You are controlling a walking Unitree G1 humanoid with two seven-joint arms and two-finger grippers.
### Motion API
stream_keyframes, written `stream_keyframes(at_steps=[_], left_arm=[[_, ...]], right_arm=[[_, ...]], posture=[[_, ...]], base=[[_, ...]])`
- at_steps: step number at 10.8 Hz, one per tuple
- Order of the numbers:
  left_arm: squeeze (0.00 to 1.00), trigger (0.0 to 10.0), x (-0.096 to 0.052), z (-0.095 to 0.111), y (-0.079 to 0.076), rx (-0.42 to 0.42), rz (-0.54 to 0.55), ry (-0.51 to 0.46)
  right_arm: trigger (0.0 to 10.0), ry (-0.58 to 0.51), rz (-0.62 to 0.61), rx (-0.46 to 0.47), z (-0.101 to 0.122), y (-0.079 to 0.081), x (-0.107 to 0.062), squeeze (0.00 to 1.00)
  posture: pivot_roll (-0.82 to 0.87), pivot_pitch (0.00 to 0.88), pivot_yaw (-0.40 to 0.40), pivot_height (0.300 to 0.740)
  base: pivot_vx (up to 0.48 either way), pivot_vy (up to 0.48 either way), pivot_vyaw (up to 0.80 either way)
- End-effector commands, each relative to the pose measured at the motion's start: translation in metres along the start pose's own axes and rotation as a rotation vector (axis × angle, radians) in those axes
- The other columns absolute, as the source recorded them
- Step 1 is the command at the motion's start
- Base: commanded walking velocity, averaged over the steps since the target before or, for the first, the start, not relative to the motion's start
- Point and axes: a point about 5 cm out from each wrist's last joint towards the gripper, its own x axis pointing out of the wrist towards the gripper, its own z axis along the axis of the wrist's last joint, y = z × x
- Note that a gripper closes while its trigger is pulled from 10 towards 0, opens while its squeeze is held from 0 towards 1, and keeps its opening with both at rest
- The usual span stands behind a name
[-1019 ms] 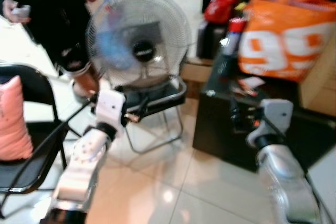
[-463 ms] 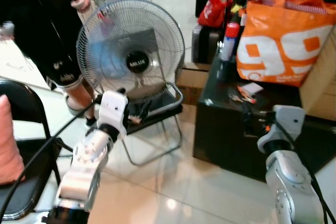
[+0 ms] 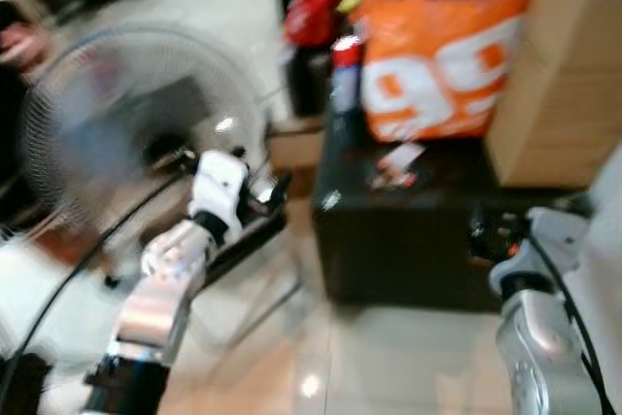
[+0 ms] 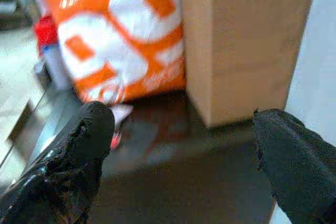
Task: Hang keys on a hook
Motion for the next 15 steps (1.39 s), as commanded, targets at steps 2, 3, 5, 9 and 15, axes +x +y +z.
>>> stream_keyframes(at_steps=[2, 3, 5, 9, 15], left_arm=[[0.05, 10.0, -0.005, -0.010, 0.005, -0.016, 0.018, 0.033], [0.06, 10.0, -0.005, -0.012, 0.004, -0.023, 0.020, 0.037], [0.05, 10.0, -0.010, -0.013, 0.002, -0.032, 0.047, 0.034], [0.05, 10.0, -0.029, -0.018, 0.002, -0.029, 0.115, 0.051], [0.05, 10.0, -0.031, -0.018, -0.002, -0.007, 0.071, 0.075]], right_arm=[[10.0, 0.031, 0.105, -0.052, -0.004, 0.017, -0.004, 0.00], [10.0, 0.038, 0.132, -0.082, -0.006, 0.021, -0.003, 0.00], [10.0, 0.083, 0.144, -0.056, -0.009, 0.021, 0.002, 0.00], [10.0, 0.075, 0.245, -0.131, -0.008, 0.030, 0.013, 0.00], [10.0, 0.193, 0.365, -0.158, -0.027, 0.032, 0.006, 0.00]], posture=[[-0.11, 0.000, 0.132, 0.740], [-0.10, 0.000, 0.123, 0.740], [-0.07, 0.000, 0.071, 0.740], [-0.02, 0.000, -0.025, 0.740], [-0.03, 0.000, -0.004, 0.740]], base=[[0.352, 0.000, -0.40], [0.352, 0.000, 0.00], [0.351, 0.000, 0.00], [0.352, 0.000, 0.00], [0.352, 0.000, 0.00]])
